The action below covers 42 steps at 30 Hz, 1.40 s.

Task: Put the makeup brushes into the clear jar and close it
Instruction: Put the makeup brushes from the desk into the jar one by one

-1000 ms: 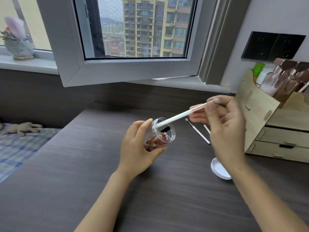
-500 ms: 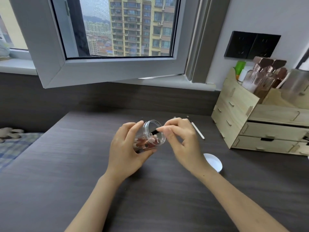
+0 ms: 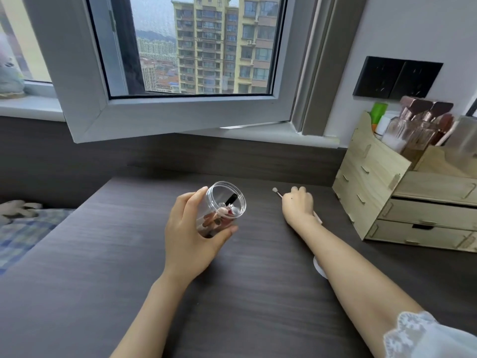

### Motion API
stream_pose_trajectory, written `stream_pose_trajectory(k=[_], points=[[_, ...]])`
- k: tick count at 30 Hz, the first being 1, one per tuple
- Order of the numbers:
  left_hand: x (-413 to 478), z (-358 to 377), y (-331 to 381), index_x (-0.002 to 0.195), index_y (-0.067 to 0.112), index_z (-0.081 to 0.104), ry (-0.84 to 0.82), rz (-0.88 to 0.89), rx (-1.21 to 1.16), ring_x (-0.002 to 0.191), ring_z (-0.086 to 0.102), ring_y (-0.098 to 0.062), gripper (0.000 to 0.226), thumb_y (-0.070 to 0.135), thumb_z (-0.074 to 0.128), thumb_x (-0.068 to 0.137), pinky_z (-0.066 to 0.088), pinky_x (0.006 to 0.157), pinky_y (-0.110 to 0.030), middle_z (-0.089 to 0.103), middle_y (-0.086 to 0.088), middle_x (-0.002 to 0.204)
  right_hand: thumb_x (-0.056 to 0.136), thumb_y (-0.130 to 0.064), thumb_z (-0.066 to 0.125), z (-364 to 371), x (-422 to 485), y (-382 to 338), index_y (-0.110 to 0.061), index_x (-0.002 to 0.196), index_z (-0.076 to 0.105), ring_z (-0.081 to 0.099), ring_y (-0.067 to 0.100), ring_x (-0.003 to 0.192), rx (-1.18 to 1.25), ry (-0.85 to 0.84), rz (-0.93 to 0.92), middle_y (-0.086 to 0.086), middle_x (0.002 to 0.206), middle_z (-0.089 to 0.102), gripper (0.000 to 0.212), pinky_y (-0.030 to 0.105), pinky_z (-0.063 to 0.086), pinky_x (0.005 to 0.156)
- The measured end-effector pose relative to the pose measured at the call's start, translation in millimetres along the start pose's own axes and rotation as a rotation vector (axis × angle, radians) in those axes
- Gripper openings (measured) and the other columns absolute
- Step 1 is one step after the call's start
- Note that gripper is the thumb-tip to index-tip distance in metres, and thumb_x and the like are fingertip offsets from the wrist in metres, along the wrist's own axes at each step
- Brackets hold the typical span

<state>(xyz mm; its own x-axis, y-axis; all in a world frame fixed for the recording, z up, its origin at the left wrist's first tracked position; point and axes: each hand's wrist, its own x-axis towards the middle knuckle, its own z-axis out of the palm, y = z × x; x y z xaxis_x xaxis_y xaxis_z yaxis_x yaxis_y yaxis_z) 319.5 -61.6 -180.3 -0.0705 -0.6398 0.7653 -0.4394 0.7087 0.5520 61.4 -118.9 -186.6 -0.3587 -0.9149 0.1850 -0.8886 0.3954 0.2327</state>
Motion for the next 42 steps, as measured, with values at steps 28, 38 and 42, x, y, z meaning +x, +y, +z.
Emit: stream_pose_trajectory(k=[28,38,42], points=[[-5.2,1.4,11.0,0.124,0.007,0.055,-0.1,0.077,0.049,0.103,0.05,-0.014,0.077,0.042,0.078,0.059,0.037,0.084,-0.018,0.058,-0.007,0.114,0.086,-0.021,0.065,-111.9,-144.6,-38.8,-0.009,0.08,0.073,0.058,0.018,0.082,1.216,0.349,-0.296,-0.003,0.079,0.064,0.016,0.028,0.045,0.076],[-3.6,2.0,5.8,0.125,0.015,0.052,-0.039,0.035,0.031,0.105,0.053,-0.015,0.079,0.043,0.079,0.056,0.043,0.085,-0.023,0.048,0.01,0.115,0.09,-0.016,0.056,-70.1,-98.3,11.1,-0.01,0.074,0.073,0.063,0.021,0.083,1.249,0.465,-0.017,0.002,0.08,0.069,0.024,0.03,0.046,0.071],[-2.4,2.4,4.3,0.125,0.016,0.052,-0.025,0.029,0.029,0.104,0.053,-0.014,0.079,0.043,0.08,0.056,0.041,0.085,-0.02,0.047,0.011,0.115,0.093,-0.015,0.046,-21.0,-36.3,54.5,0.0,0.092,0.07,0.058,0.042,0.097,0.633,0.287,0.203,0.022,0.101,0.068,0.028,0.039,0.044,0.081]])
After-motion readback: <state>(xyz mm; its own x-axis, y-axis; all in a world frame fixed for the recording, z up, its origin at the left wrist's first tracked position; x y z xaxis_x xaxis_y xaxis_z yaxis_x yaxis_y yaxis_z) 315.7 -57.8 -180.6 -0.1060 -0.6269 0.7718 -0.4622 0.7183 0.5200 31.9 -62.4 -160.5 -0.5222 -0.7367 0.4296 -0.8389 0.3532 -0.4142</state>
